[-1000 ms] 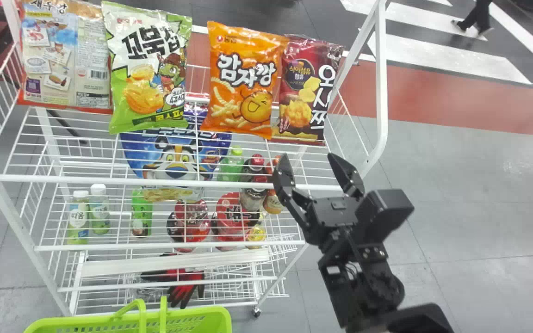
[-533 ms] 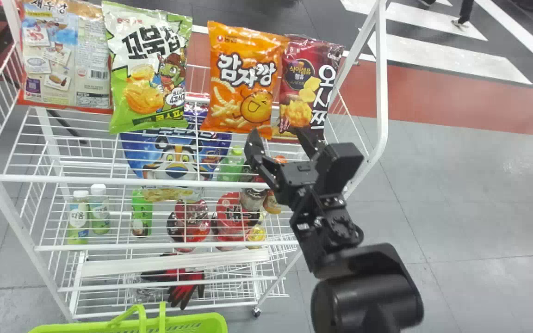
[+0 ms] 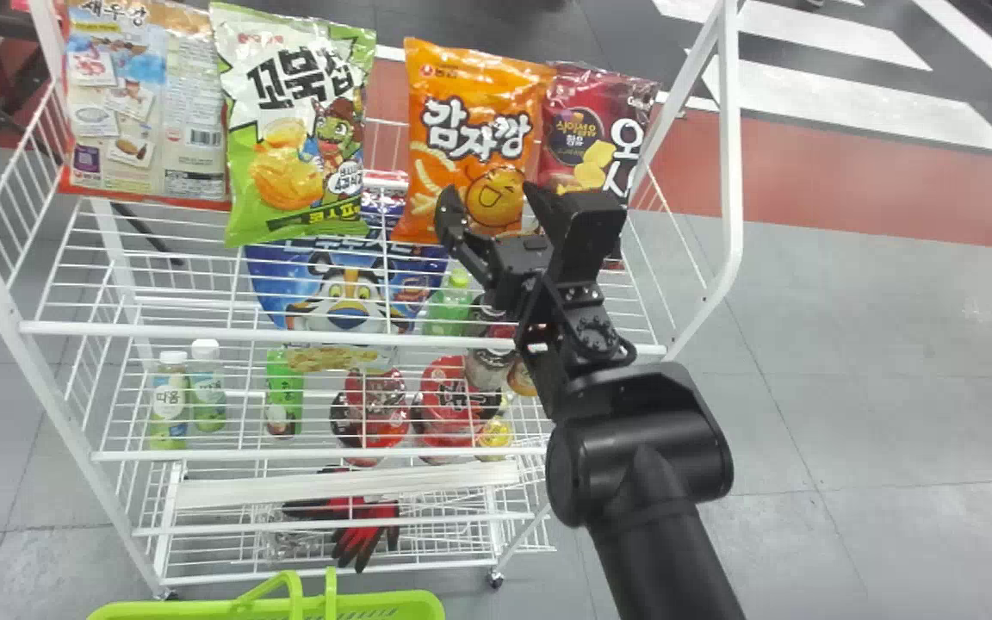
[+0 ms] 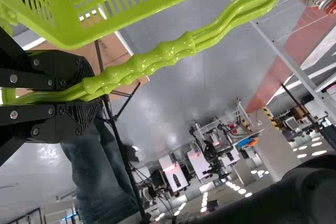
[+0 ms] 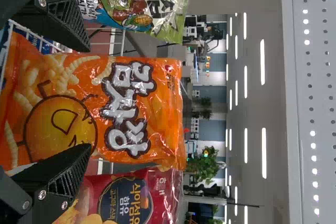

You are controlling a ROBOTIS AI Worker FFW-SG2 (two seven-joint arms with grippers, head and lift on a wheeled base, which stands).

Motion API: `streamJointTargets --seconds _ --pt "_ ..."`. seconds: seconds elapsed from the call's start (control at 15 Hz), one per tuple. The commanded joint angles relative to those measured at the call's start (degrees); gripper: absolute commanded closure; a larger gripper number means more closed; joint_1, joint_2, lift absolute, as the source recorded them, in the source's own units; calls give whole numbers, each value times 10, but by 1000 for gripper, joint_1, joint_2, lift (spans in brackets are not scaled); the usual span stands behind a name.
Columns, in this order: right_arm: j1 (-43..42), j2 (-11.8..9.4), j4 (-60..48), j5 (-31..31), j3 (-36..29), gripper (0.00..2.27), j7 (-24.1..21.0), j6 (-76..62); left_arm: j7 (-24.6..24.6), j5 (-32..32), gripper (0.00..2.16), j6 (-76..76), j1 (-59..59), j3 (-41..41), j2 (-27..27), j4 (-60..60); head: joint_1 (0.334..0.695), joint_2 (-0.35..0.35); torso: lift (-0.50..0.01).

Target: Hold basket handle with left hand then pick Gamjakkang with right hand and place into basket

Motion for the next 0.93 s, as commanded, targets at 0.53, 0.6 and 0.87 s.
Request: streamJointTargets --seconds 0.53,0.6,0.87 --pt "-127 13 154 44 8 184 -12 -21 -4 -2 2148 4 -8 -1 0 3 695 -265 -19" --pt "-135 15 166 45 8 184 -12 -21 -6 -2 2148 4 -9 -1 0 2 695 -261 -19" --pt "-156 29 186 64 14 188 -14 21 -13 -2 2148 4 -9 0 3 2 695 -253 -19"
